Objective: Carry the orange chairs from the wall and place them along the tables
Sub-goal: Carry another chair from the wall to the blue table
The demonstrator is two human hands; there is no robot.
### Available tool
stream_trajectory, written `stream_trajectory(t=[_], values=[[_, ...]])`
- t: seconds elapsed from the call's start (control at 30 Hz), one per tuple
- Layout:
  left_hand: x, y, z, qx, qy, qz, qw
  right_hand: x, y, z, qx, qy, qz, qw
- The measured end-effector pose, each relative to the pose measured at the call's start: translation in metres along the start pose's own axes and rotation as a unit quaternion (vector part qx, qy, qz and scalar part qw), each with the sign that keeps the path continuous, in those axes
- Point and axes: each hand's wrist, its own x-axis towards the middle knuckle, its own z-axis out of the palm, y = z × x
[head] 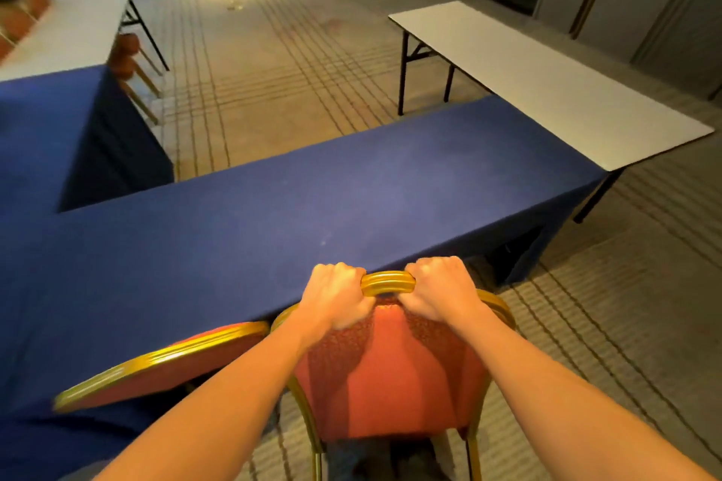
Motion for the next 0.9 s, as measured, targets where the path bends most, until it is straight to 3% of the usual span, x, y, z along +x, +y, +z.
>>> stream_trajectory(t=[0.53,0.8,0.9], values=[[0.112,-0.052,-0.021,0.010,0.027,-0.142,0.989,0.178,0.040,0.037,0.091,0.090,-0.157,0.979],[0.107,-0.049,0.015,-0.033,-0.012,-0.199,0.979,0.180,0.035,0.070,0.077,-0.030,-0.244,0.966],[0.103,-0.057,0.021,-0.043,-0.007,-0.234,0.971,0.179,0.023,0.071,0.102,-0.052,-0.239,0.964]])
